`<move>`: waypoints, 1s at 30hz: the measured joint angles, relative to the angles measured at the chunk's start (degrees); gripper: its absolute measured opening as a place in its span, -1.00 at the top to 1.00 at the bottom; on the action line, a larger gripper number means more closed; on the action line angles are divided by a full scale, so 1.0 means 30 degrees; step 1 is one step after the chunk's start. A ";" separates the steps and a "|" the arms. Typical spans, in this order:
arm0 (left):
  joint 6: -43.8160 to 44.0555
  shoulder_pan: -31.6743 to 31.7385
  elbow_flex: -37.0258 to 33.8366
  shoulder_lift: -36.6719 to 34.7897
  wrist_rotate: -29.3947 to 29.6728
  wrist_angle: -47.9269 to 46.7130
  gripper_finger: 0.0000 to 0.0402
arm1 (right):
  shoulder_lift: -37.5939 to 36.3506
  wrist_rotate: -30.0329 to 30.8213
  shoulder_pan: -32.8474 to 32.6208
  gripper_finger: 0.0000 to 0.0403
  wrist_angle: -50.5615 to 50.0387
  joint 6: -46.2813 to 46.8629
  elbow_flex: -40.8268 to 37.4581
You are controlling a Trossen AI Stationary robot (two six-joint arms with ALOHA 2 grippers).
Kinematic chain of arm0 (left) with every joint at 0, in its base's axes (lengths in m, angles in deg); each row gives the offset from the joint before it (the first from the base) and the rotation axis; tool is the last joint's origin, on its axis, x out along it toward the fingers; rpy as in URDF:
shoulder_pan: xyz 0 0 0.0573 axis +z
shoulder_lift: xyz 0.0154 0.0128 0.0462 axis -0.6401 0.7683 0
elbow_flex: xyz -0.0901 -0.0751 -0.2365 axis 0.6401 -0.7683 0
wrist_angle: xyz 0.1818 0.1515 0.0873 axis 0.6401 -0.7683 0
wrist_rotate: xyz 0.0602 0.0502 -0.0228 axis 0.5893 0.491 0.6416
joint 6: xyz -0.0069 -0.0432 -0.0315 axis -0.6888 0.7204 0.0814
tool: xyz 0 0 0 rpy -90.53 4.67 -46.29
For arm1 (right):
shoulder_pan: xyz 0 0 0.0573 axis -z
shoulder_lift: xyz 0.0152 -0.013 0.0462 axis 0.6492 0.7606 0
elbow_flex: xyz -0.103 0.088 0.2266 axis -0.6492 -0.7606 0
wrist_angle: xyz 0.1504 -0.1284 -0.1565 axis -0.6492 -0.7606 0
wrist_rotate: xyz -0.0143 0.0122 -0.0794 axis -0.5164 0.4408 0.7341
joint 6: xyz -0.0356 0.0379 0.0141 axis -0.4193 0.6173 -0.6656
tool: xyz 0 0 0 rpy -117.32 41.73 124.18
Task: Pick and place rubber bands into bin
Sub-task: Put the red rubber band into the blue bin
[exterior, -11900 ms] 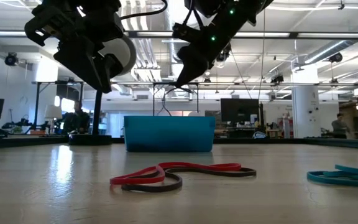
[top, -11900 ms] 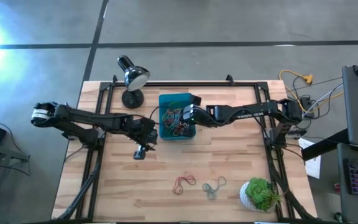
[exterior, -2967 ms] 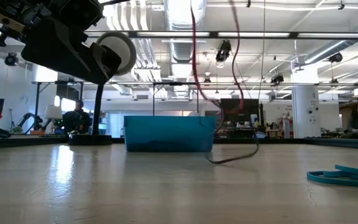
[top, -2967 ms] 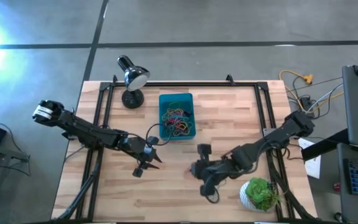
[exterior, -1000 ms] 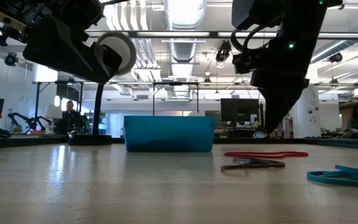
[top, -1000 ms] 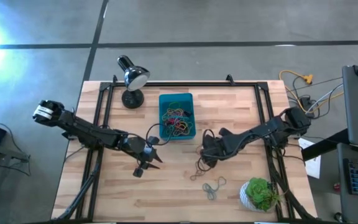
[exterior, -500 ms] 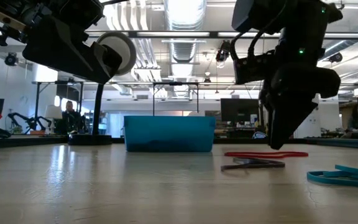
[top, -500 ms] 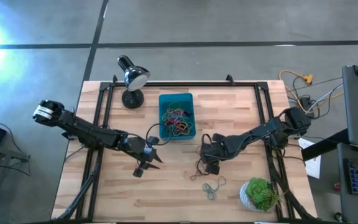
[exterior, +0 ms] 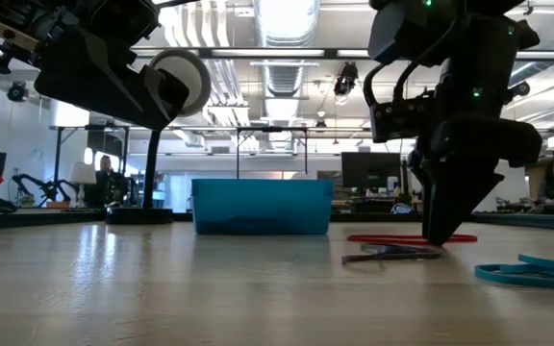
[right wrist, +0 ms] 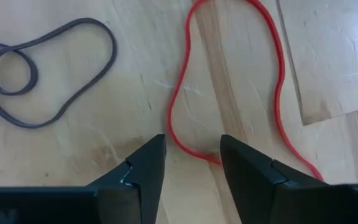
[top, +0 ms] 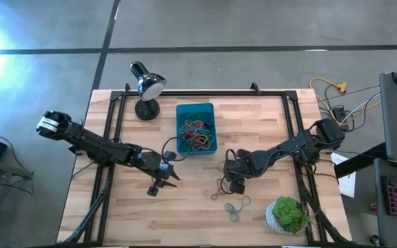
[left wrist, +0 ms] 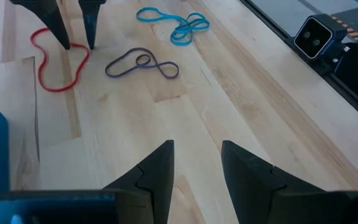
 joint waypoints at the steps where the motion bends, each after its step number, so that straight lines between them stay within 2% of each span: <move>1: -0.0007 0.0000 -0.0007 0.0002 0.0004 0.0002 0.41 | 0.0065 -0.0010 -0.0007 0.25 0.0017 0.0007 0.0006; 7: -0.0013 0.0007 -0.0007 0.0007 0.0004 0.0007 0.41 | 0.0926 -0.1040 0.0044 0.43 0.0155 0.0019 0.0088; 15: -0.0015 0.0022 -0.0007 0.0007 0.0004 0.0020 0.41 | 0.1331 -0.2219 0.0051 0.91 0.0551 0.0430 0.0100; 22: -0.0015 0.0015 -0.0007 0.0007 0.0004 0.0015 0.41 | 0.1303 -0.2326 0.0050 0.96 -0.0263 0.0017 0.1088; 30: -0.0015 0.0015 -0.0007 0.0007 0.0004 0.0002 0.41 | 0.0918 -0.1629 -0.0066 0.96 -0.2334 -0.1664 0.4048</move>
